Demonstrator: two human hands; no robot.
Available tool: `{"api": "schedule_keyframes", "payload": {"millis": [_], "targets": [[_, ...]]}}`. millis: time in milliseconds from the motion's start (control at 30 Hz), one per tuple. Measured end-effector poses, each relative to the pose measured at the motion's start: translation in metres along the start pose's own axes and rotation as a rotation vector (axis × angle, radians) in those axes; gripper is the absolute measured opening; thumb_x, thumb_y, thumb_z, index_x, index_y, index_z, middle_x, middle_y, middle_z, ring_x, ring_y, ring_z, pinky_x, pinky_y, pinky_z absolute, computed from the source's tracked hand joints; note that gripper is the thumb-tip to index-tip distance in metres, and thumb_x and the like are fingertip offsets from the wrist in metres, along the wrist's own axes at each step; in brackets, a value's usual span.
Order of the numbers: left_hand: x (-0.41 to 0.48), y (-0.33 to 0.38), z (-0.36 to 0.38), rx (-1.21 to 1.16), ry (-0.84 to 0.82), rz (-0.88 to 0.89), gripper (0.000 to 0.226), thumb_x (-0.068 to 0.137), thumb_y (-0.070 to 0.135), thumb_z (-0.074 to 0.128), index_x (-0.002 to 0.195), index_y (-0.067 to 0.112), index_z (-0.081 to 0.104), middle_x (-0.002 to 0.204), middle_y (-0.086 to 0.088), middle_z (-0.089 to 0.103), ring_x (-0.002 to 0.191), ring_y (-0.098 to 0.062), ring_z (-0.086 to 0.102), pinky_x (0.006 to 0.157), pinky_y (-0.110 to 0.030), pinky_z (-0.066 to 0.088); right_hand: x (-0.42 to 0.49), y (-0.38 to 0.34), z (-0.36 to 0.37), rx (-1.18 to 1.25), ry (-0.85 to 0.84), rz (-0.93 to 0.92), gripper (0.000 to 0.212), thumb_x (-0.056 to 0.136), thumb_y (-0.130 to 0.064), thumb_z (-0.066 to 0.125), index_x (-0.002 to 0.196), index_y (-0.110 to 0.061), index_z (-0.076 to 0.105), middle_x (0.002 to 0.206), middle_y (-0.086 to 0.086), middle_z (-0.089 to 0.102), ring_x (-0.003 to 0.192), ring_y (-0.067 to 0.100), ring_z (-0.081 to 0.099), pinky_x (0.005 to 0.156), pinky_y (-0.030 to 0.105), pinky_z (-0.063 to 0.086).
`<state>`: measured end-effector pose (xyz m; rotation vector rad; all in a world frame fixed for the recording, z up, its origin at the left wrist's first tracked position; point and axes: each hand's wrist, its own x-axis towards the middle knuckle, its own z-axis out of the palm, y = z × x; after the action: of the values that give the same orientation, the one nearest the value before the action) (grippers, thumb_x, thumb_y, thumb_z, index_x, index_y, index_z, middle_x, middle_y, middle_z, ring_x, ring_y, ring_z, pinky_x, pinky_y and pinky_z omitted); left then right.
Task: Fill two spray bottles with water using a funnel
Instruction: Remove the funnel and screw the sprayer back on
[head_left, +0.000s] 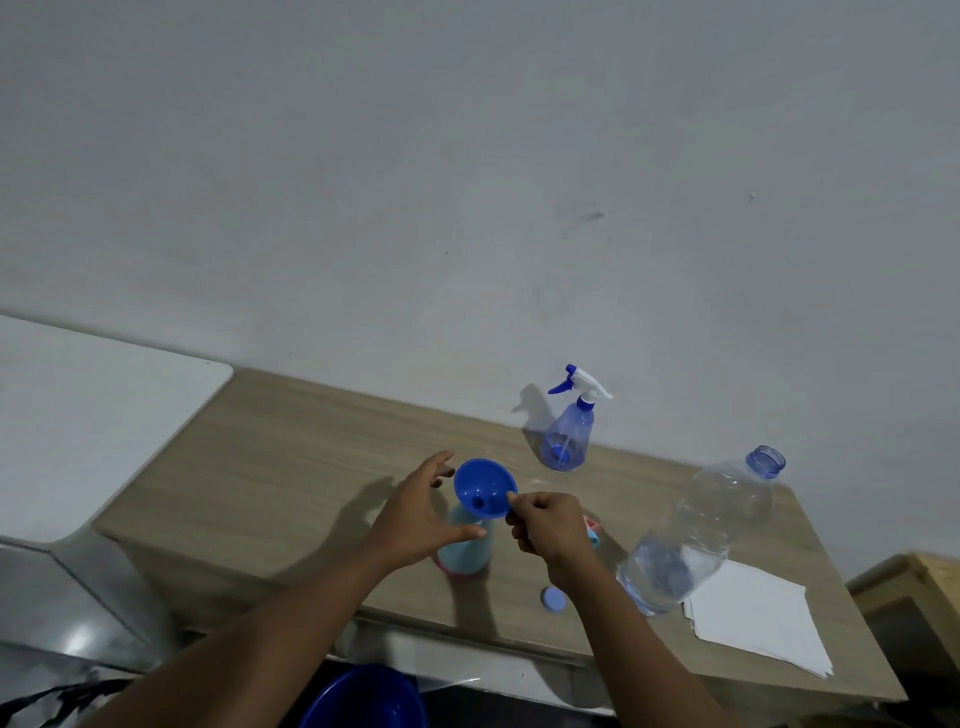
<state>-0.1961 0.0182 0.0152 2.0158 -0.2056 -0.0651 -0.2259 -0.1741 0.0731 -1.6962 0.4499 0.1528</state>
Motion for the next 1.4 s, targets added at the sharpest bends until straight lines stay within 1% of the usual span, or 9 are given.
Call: {"api": "schedule_keyframes", "payload": {"millis": [167, 333, 533, 700, 800, 867, 967, 1233, 1400], "targets": [[0.009, -0.027, 0.008, 0.060, -0.137, -0.077, 0.103, 0.050, 0.063, 0.088, 0.139, 0.031, 0.047, 0.131, 0.015, 0.056, 0.120, -0.002, 0.053, 0.103, -0.037, 0.048, 0.001, 0.000, -0.002, 0.051, 0.030, 0.015, 0.024, 0.096, -0.014, 0.063, 0.085, 0.006, 0.068, 0.067, 0.011, 0.065, 0.053, 0.015, 0.053, 0.052, 0.026, 0.047], [0.014, -0.031, 0.017, 0.006, -0.175, -0.068, 0.073, 0.068, 0.031, 0.089, 0.132, 0.022, 0.054, 0.124, 0.008, 0.057, 0.117, -0.009, 0.053, 0.098, -0.029, 0.046, 0.005, 0.003, -0.016, 0.154, 0.044, 0.054, 0.023, 0.095, -0.017, 0.064, 0.085, 0.003, 0.066, 0.066, 0.010, 0.063, 0.053, 0.015, 0.049, 0.055, 0.028, 0.046], [0.012, -0.040, 0.020, -0.019, -0.143, -0.044, 0.062, 0.057, 0.054, 0.079, 0.115, 0.041, 0.059, 0.115, 0.018, 0.064, 0.103, 0.013, 0.056, 0.089, -0.018, 0.044, 0.015, 0.013, -0.041, 0.382, 0.097, 0.123, 0.017, 0.095, -0.013, 0.063, 0.084, -0.001, 0.065, 0.065, 0.010, 0.059, 0.056, 0.016, 0.048, 0.055, 0.029, 0.043], [0.009, -0.048, 0.011, -0.019, -0.086, -0.042, 0.058, 0.067, 0.031, 0.088, 0.110, 0.050, 0.053, 0.116, 0.022, 0.060, 0.105, 0.016, 0.052, 0.085, -0.008, 0.040, 0.030, 0.047, -0.039, -0.109, 0.243, -0.165, 0.013, 0.092, -0.011, 0.066, 0.080, -0.008, 0.070, 0.064, 0.005, 0.069, 0.055, 0.016, 0.060, 0.057, 0.030, 0.050], [0.006, -0.052, 0.006, -0.040, -0.053, -0.045, 0.056, 0.063, 0.037, 0.083, 0.113, 0.040, 0.057, 0.114, 0.024, 0.059, 0.102, 0.018, 0.053, 0.081, -0.001, 0.039, 0.042, 0.071, -0.031, -0.563, 0.189, -0.287, 0.016, 0.093, -0.006, 0.062, 0.089, -0.015, 0.074, 0.081, -0.001, 0.071, 0.070, 0.004, 0.058, 0.068, 0.011, 0.041], [0.005, -0.055, 0.004, -0.056, -0.039, -0.048, 0.060, 0.065, 0.029, 0.088, 0.117, 0.032, 0.059, 0.113, 0.022, 0.060, 0.100, 0.018, 0.053, 0.081, 0.000, 0.039, 0.047, 0.085, -0.025, -0.719, 0.135, -0.296, 0.018, 0.095, -0.008, 0.059, 0.099, -0.014, 0.075, 0.091, -0.003, 0.069, 0.079, 0.002, 0.056, 0.069, 0.011, 0.037], [0.003, -0.058, 0.004, -0.059, -0.033, -0.050, 0.060, 0.071, 0.021, 0.088, 0.122, 0.030, 0.059, 0.116, 0.018, 0.062, 0.104, 0.009, 0.056, 0.084, -0.007, 0.041, 0.053, 0.105, -0.018, -0.829, 0.061, -0.250, 0.019, 0.094, -0.010, 0.053, 0.087, -0.017, 0.069, 0.084, -0.005, 0.062, 0.075, 0.002, 0.055, 0.068, 0.019, 0.039], [-0.008, -0.068, 0.007, -0.010, -0.059, 0.042, 0.073, 0.075, 0.019, 0.084, 0.137, 0.033, 0.047, 0.134, 0.019, 0.052, 0.120, 0.003, 0.051, 0.099, -0.015, 0.041, 0.053, 0.122, -0.018, -0.912, 0.037, -0.264, 0.019, 0.095, -0.011, 0.053, 0.088, -0.020, 0.069, 0.086, -0.010, 0.060, 0.077, -0.001, 0.054, 0.069, 0.012, 0.041], [-0.010, -0.073, 0.014, -0.041, -0.083, 0.054, 0.074, 0.080, 0.014, 0.081, 0.140, 0.031, 0.039, 0.130, 0.042, 0.042, 0.122, 0.012, 0.045, 0.090, -0.010, 0.048, 0.065, 0.108, -0.044, -0.727, 0.306, -0.232, 0.018, 0.092, -0.002, 0.054, 0.092, -0.012, 0.068, 0.088, 0.002, 0.067, 0.071, 0.012, 0.062, 0.063, 0.017, 0.044]]}}
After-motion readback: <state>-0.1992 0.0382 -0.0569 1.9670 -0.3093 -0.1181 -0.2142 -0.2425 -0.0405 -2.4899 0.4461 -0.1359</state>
